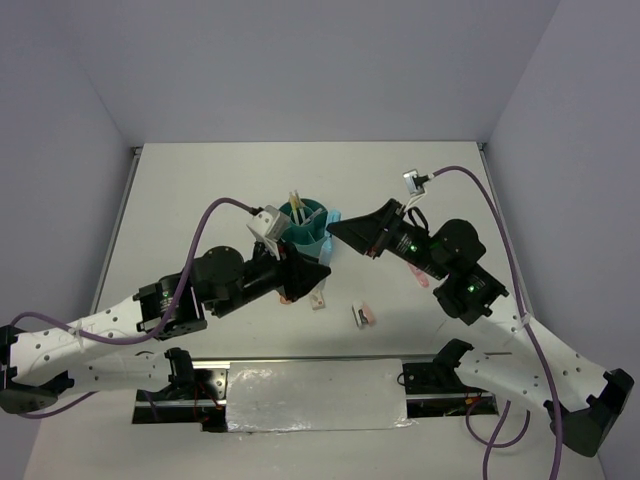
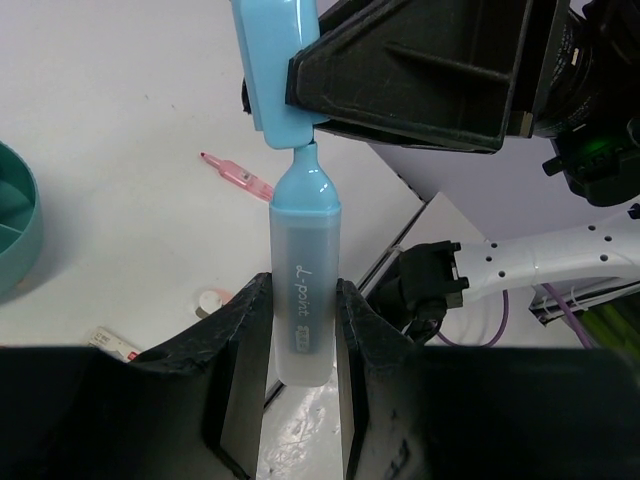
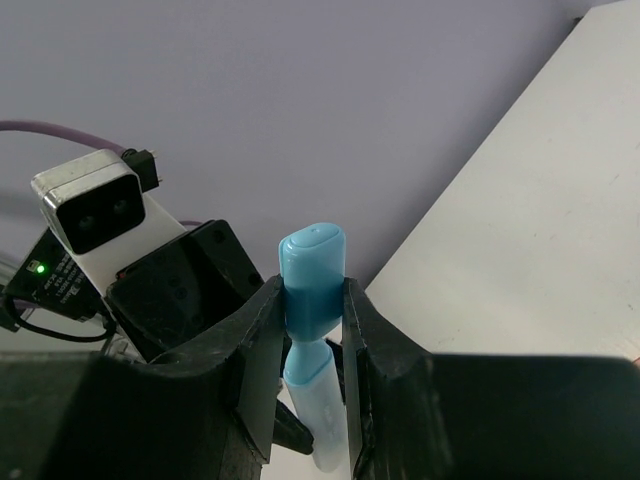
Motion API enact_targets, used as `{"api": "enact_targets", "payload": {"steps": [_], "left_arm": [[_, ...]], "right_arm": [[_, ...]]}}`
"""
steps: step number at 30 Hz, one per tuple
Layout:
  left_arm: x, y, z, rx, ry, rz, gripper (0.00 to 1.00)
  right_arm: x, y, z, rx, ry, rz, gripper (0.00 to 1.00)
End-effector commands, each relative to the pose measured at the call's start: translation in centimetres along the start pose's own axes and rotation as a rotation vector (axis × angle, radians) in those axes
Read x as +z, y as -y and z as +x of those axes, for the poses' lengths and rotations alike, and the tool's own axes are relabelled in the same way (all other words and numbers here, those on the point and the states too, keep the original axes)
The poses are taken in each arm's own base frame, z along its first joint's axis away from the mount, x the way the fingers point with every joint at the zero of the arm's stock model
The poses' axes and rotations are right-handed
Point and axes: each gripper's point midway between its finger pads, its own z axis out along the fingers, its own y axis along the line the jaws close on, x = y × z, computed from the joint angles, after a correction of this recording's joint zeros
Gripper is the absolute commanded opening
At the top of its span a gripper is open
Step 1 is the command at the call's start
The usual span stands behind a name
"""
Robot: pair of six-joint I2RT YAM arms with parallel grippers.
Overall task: Sort the stationery into containers
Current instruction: Close the pen cap on the pen.
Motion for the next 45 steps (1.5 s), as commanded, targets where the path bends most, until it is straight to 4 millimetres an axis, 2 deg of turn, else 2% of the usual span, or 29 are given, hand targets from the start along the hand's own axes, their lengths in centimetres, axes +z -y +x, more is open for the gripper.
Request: {"api": "enact_targets", "payload": {"steps": [1, 14, 17, 28, 39, 45], "left_arm": [[-0.5, 1.2, -2.1, 0.000, 0.070, 0.043, 0.00], [-0.2, 0.6, -1.5, -0.014, 0.057, 0.017, 0.00], [-0.3, 0.5, -1.7, -0.023, 0.071, 0.013, 0.00], [-0.6, 0.7, -4.1, 0.001, 0.128, -0.009, 0.00], [-2.4, 1.0, -7.7, 0.040, 0.226, -0.012, 0.00], [-2.7, 1.0, -8.6, 0.055, 0.256, -0.022, 0.00]], "right_arm": [[0.2, -1.2, -0.6, -0.026, 0.018, -0.027, 0.00], [-0.2, -2.3, -0.8, -0.050, 0.026, -0.041, 0.00], [-0.1, -2.1, -0.3, -0.053, 0.006, -0.040, 0.00], [-0.1, -2.0, 1.8, -0.044, -0.034, -0.031, 0.00], [-0.2, -1.5, 3.3, -0.045, -0.067, -0.031, 0.04], [0.1, -2.0, 4.3, -0.035, -0.106, -0.066, 0.11]]}}
